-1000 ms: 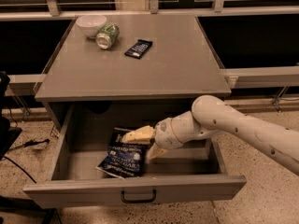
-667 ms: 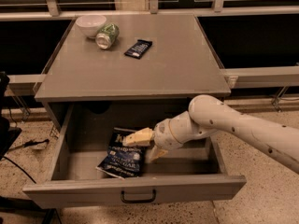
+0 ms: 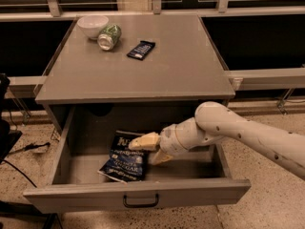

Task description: Pick blue chip bag from top drawer and place on counter

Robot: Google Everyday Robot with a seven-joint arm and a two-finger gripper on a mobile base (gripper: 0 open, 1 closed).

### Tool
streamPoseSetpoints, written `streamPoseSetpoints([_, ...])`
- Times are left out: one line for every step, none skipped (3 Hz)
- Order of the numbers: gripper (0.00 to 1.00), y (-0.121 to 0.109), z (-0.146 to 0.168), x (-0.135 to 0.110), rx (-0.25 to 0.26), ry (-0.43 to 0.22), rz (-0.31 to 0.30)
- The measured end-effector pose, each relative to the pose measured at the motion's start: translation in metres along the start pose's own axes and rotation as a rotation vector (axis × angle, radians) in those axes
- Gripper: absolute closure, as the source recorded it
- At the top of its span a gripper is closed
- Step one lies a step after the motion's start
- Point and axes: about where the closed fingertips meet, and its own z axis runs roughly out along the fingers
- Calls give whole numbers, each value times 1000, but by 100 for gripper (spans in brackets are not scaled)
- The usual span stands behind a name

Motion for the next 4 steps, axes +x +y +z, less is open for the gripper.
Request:
streamPoseSetpoints([30, 3, 0, 3, 43, 11, 38])
streamPoseSetpoints([30, 4, -1, 3, 54, 13, 49])
streamPoseSetpoints([31, 5, 0, 3, 78, 13, 70])
streamPoseSetpoints([31, 5, 0, 3, 107, 12, 91])
